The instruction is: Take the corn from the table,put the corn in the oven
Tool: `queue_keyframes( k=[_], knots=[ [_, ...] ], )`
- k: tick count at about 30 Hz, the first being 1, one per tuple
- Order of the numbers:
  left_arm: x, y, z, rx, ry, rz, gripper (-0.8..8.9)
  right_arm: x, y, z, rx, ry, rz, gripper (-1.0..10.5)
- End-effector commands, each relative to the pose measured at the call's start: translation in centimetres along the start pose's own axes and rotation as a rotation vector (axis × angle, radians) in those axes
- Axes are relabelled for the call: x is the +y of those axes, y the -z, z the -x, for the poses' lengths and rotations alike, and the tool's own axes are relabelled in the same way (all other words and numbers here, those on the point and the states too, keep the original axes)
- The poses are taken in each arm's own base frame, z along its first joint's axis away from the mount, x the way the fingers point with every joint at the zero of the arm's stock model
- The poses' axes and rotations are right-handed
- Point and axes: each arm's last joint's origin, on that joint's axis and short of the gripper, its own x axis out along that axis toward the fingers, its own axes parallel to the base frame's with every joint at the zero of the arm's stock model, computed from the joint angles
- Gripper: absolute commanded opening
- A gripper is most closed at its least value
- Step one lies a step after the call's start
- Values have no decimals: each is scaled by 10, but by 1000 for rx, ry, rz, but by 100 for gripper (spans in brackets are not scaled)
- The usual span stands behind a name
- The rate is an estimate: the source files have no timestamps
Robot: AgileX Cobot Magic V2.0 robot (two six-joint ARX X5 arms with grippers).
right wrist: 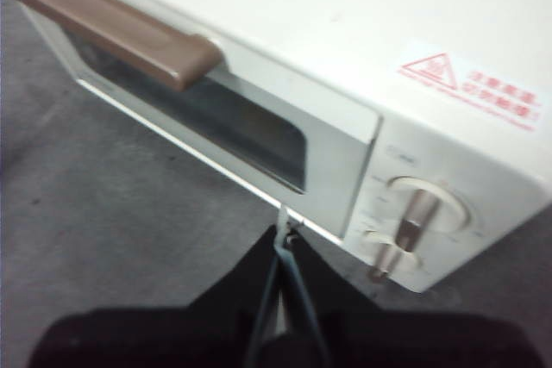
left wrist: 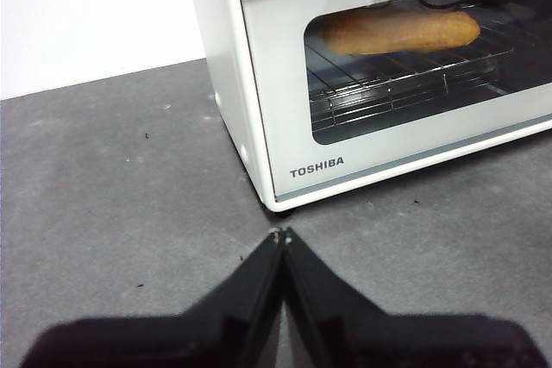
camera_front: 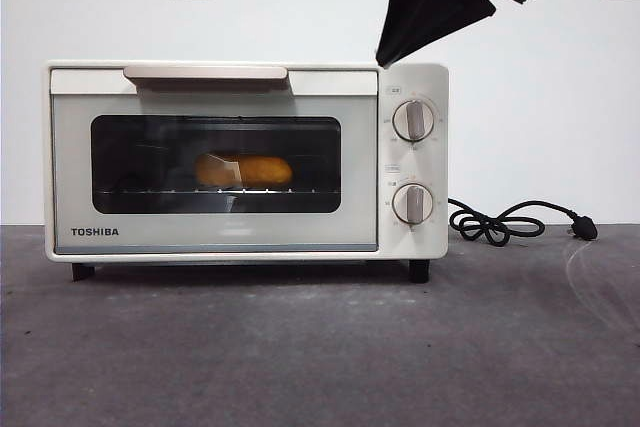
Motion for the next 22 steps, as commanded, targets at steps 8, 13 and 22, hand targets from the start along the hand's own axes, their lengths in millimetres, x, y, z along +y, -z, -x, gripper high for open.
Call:
queue_keyframes(
  k=[8, 13, 22],
  knots=[
    [0, 2, -1, -1, -4, -11, -4, -40, 18, 4, 188, 289, -33, -11],
    [0, 2, -1, -1, -4, -11, -4, -68, 19, 20, 162, 325, -158, -11],
    [0, 2, -1, -1, -4, -11, -4, -89, 21, 85, -29, 422, -234, -11]
  ],
)
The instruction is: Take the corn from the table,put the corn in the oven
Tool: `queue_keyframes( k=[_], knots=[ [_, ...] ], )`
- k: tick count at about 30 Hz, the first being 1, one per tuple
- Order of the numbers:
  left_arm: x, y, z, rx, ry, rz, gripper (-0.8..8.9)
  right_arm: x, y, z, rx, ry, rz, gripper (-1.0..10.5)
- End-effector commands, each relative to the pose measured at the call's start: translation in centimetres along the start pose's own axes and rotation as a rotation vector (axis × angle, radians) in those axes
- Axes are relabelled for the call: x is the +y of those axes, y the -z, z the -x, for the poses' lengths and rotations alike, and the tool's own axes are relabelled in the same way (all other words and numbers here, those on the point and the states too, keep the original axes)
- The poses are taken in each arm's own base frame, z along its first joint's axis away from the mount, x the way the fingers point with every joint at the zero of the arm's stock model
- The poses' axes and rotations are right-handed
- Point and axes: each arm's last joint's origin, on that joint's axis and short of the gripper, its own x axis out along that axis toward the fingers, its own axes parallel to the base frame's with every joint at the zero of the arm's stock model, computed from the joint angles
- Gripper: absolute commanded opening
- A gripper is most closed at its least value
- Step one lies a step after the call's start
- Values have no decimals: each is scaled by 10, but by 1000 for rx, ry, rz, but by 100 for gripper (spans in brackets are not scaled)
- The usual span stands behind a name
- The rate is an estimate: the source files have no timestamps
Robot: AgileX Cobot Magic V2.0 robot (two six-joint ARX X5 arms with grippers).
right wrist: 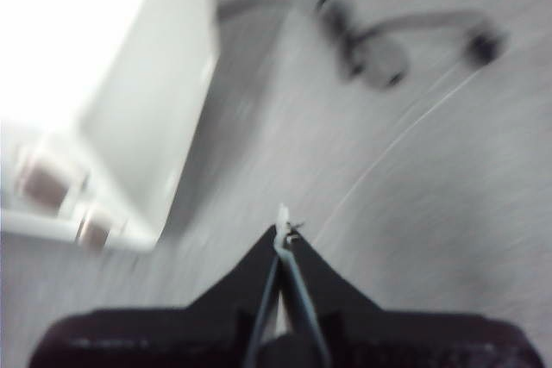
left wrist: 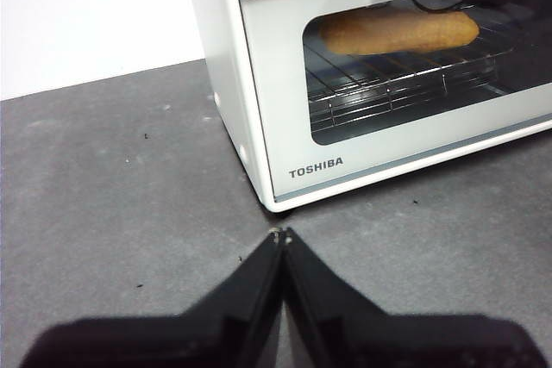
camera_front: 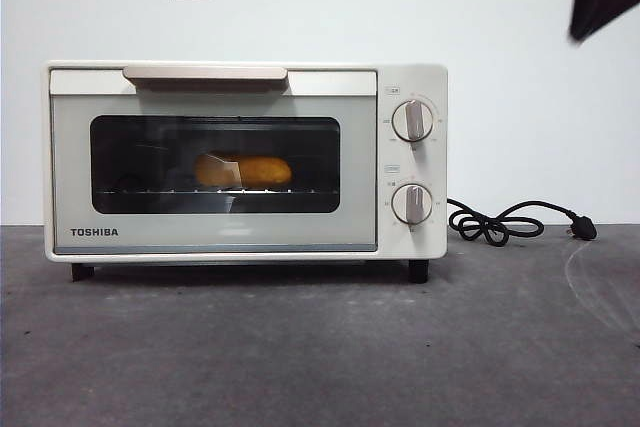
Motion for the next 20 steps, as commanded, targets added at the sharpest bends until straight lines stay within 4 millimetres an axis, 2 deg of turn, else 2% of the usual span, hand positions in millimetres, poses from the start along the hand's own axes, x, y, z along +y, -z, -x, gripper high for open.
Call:
queue_keyframes(
  k=[1, 4, 8, 12, 17, 20],
  knots=[
    [0, 2, -1, 0, -4, -11, -4, -13, 8, 16, -57, 35, -43, -11],
    [0, 2, -1, 0, -4, -11, -4, -23, 25, 30, -133, 69, -82, -11],
    [0, 2, -1, 0, -4, -11, -4, -32, 65, 37, -248, 109, -126, -11],
    [0, 2, -1, 0, -4, -11, -4, -33, 111, 31, -337, 138, -158, -11],
    [0, 2, -1, 0, -4, -11, -4, -31, 168, 14, -387, 174, -176, -11],
    [0, 2, -1, 0, -4, -11, -4, -29, 194, 4, -383, 186, -184, -11]
  ],
)
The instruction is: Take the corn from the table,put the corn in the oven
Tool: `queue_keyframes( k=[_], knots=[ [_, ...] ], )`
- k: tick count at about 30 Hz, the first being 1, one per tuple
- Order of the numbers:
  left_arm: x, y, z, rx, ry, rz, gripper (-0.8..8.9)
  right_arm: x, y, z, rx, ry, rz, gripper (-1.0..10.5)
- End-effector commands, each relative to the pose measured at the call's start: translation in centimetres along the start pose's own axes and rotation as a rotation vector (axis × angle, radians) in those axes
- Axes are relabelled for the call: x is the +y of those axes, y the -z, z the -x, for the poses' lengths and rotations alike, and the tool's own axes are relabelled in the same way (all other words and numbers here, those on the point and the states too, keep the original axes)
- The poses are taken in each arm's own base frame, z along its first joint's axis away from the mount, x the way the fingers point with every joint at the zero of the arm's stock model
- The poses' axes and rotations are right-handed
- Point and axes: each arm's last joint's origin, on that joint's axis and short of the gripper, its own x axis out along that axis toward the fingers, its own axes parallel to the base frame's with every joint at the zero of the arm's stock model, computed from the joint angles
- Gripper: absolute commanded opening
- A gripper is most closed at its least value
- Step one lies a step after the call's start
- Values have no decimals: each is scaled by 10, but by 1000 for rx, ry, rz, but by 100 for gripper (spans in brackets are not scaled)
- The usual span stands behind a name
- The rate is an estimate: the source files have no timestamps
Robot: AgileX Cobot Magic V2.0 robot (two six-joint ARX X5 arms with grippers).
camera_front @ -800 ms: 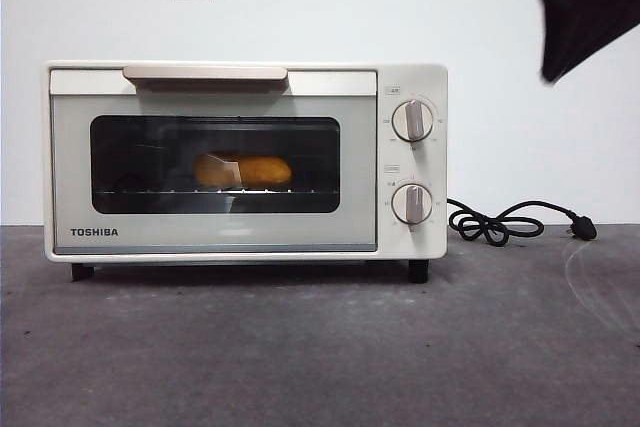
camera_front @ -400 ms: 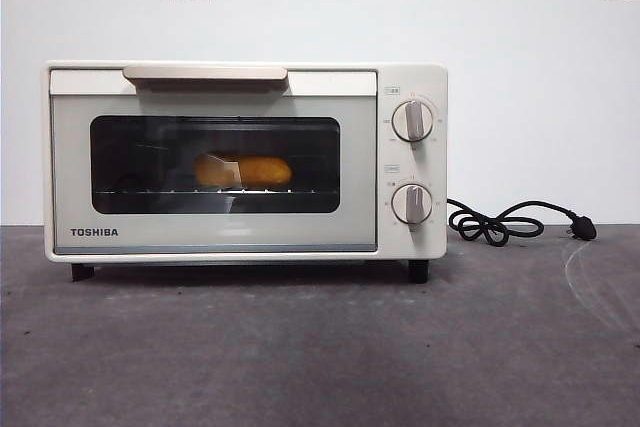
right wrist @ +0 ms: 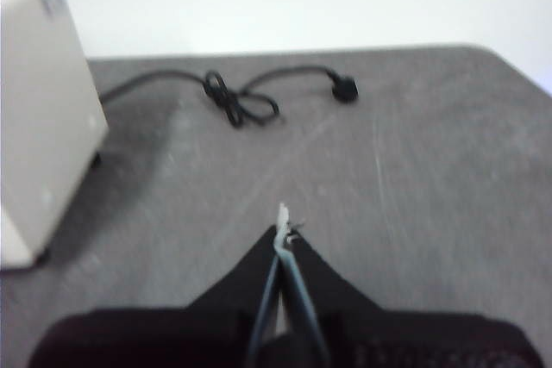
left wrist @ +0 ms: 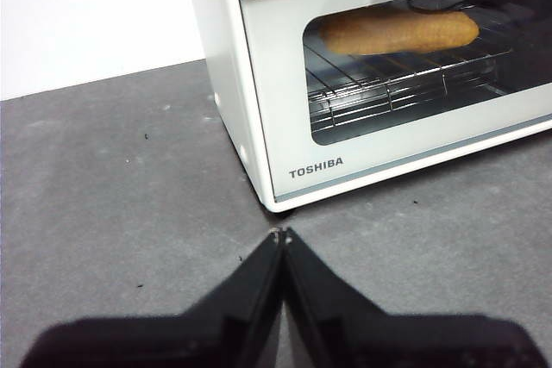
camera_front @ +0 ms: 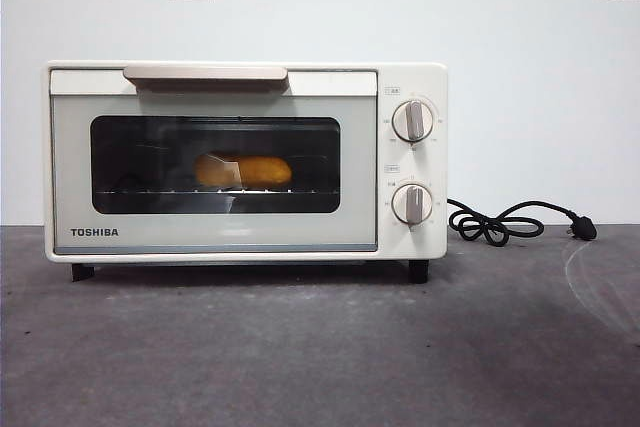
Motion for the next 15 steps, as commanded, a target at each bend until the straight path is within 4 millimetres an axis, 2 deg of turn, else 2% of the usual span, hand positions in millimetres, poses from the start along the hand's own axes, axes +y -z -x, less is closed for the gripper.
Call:
queue_keyframes(
  k=[1, 6, 15],
  knots=[
    [0, 2, -1, 0, -4, -10, -4, -1, 24, 0, 1, 6, -15, -11],
    [0, 2, -1, 0, -4, -10, -4, -2, 43, 1, -33, 7, -19, -11],
    [0, 2, -1, 2, -3, -10, -4, -2, 52, 4, -45, 4, -19, -11]
  ],
)
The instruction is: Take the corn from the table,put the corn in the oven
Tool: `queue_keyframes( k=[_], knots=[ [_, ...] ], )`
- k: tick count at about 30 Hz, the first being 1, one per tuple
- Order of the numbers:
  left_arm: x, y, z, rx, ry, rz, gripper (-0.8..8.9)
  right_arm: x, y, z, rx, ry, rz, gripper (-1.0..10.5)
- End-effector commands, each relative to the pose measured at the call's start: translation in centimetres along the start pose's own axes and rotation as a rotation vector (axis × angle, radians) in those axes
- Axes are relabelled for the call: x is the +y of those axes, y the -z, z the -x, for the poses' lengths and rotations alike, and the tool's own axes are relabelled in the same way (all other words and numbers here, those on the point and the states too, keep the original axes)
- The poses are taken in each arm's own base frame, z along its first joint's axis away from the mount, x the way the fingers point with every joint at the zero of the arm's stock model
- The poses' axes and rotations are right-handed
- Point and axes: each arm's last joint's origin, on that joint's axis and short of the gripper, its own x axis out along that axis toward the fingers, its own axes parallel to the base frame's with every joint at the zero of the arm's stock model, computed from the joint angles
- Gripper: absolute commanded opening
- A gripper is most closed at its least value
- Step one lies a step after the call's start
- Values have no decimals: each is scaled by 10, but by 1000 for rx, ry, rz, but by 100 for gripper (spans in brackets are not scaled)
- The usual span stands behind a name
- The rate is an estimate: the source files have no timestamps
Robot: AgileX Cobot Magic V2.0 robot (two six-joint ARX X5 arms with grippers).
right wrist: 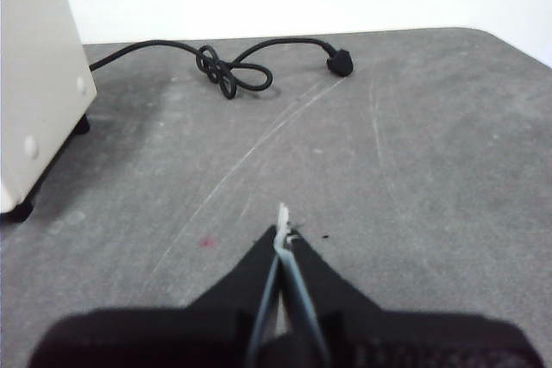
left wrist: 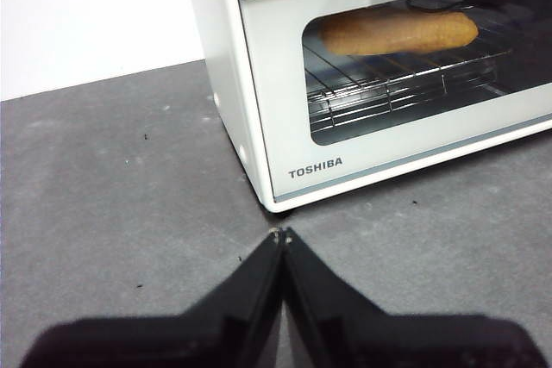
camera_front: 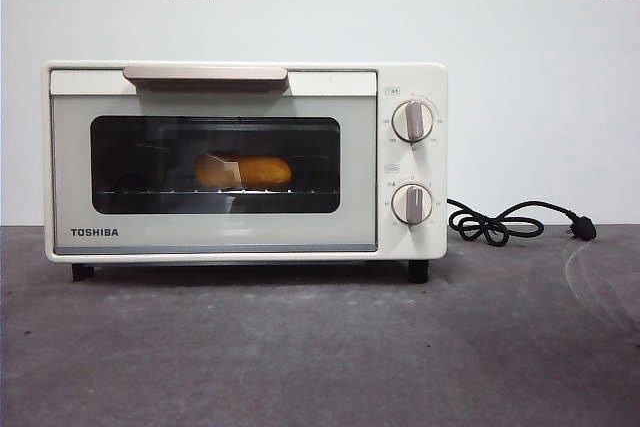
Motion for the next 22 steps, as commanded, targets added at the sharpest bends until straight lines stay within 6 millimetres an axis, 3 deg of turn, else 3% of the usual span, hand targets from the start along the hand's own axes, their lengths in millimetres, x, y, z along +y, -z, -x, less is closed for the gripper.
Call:
queue_keyframes(
  k=[1, 22],
  knots=[
    [0, 2, -1, 6, -3, -10, -4, 0, 3, -1, 5, -2, -6, -11],
    [0, 5, -3, 38, 2, -5, -4, -7, 3, -1, 7, 63, 8, -11]
  ],
)
